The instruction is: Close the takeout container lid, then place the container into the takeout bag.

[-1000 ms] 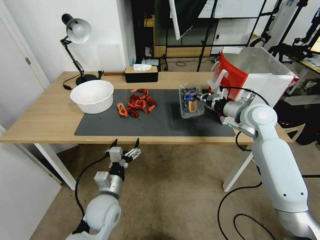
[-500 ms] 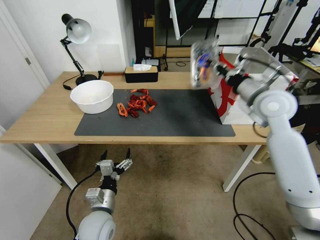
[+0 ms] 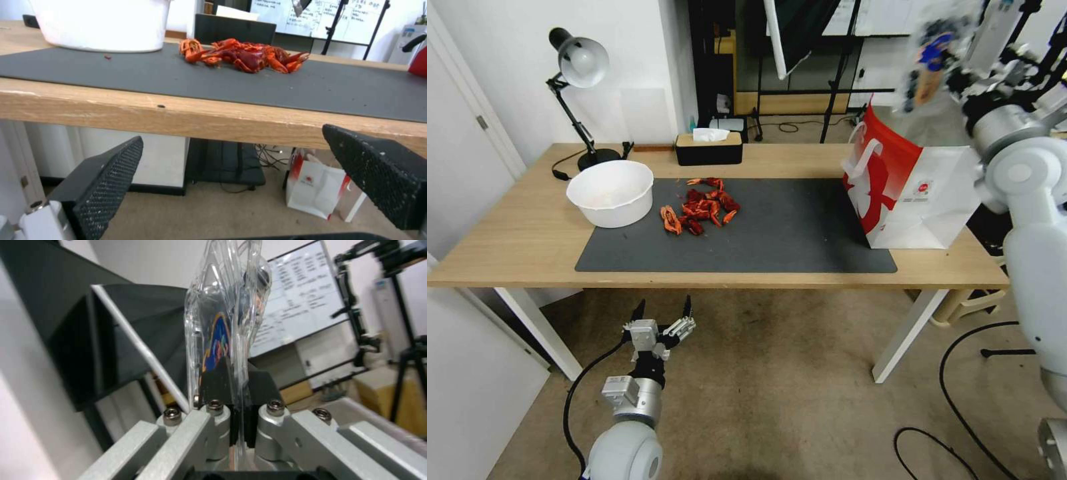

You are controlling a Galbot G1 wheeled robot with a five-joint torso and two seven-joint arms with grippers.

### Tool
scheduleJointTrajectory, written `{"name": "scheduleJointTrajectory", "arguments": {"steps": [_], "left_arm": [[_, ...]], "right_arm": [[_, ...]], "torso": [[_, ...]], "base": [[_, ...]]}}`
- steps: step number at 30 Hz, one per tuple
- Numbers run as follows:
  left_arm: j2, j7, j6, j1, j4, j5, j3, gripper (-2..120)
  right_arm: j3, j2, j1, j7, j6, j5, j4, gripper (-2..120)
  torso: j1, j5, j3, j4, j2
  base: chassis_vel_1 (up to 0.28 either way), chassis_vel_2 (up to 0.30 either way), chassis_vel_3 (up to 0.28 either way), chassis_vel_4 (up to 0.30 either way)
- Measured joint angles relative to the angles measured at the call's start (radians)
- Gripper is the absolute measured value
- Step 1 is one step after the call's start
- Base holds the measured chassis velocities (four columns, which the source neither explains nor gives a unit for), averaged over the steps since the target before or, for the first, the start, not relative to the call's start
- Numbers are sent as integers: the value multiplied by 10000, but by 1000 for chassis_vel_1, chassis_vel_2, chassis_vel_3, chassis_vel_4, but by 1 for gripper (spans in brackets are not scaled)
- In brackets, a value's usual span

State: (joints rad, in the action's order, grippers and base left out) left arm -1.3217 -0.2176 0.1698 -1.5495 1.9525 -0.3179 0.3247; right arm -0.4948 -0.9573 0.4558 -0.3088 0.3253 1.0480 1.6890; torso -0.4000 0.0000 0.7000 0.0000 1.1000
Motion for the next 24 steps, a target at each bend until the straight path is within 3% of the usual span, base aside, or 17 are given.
{"name": "scheduleJointTrajectory", "arguments": {"steps": [4,9,14,24], "left_arm": [[-22,0,0,45,-11,-4,-34,100],[-20,-7,-13,127,-35,-29,-52,100],[1,-38,-57,211,-47,-53,-61,100],[17,-60,-121,328,-80,-79,-163,100]], "right_arm": [[-10,31,89,-123,12,-257,-129,0],[-52,-83,247,-1064,866,-7,-141,2],[-111,-238,388,-1907,1593,1069,-91,21],[-60,-299,503,-2289,1974,1360,-185,54]], "torso": [[0,0,0,0,0],[0,1,0,0,0],[0,1,0,1,0],[0,0,0,1,0]], "base": [[0,0,0,0],[0,0,0,0],[0,0,0,0],[0,0,0,0]]}}
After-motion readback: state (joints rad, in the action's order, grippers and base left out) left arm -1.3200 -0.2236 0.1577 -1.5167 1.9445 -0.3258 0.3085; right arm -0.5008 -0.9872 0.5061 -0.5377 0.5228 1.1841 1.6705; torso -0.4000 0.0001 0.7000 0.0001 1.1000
